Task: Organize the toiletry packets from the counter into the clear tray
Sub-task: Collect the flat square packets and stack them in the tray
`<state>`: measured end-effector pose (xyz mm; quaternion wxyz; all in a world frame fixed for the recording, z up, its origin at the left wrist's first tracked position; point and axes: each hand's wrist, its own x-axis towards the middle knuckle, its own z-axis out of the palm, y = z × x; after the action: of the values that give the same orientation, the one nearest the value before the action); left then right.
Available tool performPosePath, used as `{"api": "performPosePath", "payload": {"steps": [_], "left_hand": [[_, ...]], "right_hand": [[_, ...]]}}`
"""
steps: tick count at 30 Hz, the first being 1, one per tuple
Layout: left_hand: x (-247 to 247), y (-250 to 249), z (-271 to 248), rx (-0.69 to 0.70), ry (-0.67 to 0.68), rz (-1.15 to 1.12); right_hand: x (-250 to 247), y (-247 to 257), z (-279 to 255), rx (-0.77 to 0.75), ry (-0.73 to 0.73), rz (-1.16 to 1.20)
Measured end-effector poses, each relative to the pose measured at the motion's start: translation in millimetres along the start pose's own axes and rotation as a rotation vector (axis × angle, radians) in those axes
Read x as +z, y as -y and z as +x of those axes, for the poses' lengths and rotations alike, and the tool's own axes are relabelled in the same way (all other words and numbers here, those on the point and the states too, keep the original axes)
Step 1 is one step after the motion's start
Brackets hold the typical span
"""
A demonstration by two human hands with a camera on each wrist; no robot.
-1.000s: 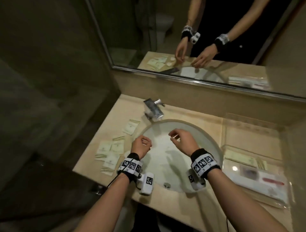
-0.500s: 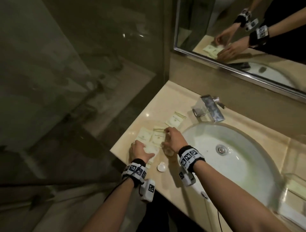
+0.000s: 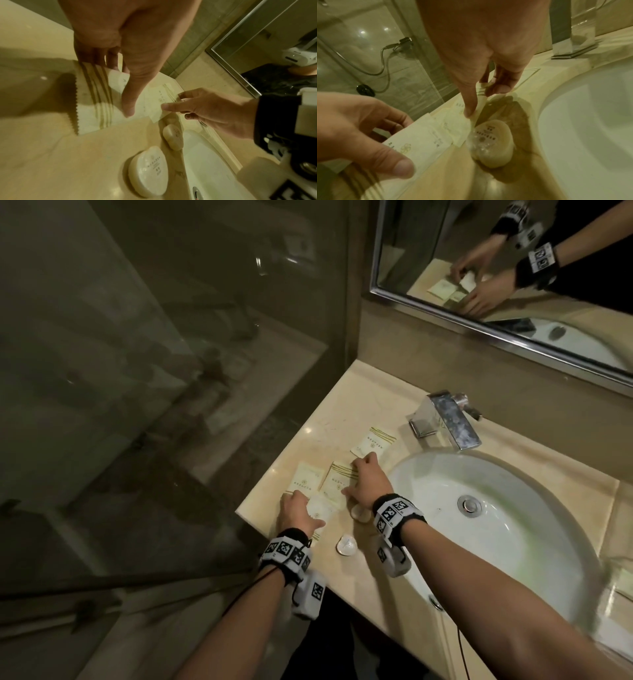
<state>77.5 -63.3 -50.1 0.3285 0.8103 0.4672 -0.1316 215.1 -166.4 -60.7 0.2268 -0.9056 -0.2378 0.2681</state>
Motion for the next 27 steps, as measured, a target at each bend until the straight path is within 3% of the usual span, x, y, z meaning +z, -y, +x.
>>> {"api": "performPosePath", "payload": {"steps": [4,10,17,24,27], "left_hand": [[-13,-5,-4,-0.001,0.005,-0.051],[-26,-57,-24,0.105,-0.027,-0.159],[27,-153,-73,0.343,0.085,-0.189],[122,-222,-147,0.546,0.285,-0.115],[155,-241,-177,0.602,0.33,-0.074]], "right_hand": [[-16,-4,-9,-0.01,-0.023,0.224],[-76,-23,-42,-0.112,-0.208,0.385],[-152,-113,-125,-0.062,-0.405,0.421],[-181,-261,-232,0.28,-0.533,0.72],[-189,-314,-268,0.425,-0.615,0.721]]}}
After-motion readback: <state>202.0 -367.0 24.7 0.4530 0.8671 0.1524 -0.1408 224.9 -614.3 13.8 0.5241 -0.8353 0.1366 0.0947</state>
